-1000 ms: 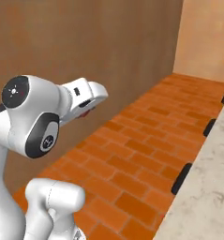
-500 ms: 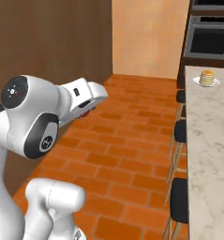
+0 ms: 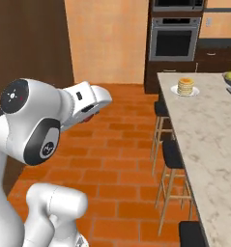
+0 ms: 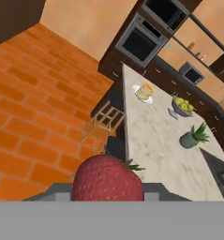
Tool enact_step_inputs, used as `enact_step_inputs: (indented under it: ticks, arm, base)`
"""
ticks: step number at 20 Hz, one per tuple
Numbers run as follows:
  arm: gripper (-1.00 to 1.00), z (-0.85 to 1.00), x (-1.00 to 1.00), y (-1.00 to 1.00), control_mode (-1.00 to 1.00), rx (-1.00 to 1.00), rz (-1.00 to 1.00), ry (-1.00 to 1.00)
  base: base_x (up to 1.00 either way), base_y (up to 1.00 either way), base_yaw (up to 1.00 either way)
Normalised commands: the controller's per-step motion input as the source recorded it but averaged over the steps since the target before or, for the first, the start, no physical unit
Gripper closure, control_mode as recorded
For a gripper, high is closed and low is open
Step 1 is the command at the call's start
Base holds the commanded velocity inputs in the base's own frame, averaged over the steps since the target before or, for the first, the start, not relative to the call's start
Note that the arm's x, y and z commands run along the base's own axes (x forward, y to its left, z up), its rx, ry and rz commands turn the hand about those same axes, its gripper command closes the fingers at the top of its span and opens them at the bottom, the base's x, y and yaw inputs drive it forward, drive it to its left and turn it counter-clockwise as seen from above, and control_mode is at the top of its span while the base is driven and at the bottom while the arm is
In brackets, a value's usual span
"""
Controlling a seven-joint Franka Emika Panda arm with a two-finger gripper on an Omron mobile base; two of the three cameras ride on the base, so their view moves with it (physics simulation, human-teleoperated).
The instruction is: Take the strawberry from the fridge and place it on top of the pancake, located on the dining counter.
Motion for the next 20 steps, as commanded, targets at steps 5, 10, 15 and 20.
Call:
enact_step_inputs:
  ticks: [5, 10, 15, 20]
  arm:
    - [1.00, 0.00, 0.00, 0.00, 1.00, 0.00, 0.00, 0.00]
    - [1.00, 0.00, 0.00, 0.00, 1.00, 0.00, 0.00, 0.00]
    - [1.00, 0.00, 0.00, 0.00, 1.00, 0.00, 0.00, 0.00]
    - [1.00, 0.00, 0.00, 0.00, 1.00, 0.00, 0.00, 0.00]
  base:
    - [1.00, 0.54, -0.43]
    - [1.00, 0.66, -0.42]
    - [1.00, 0.79, -0.49]
    - [0.79, 0.97, -0.61]
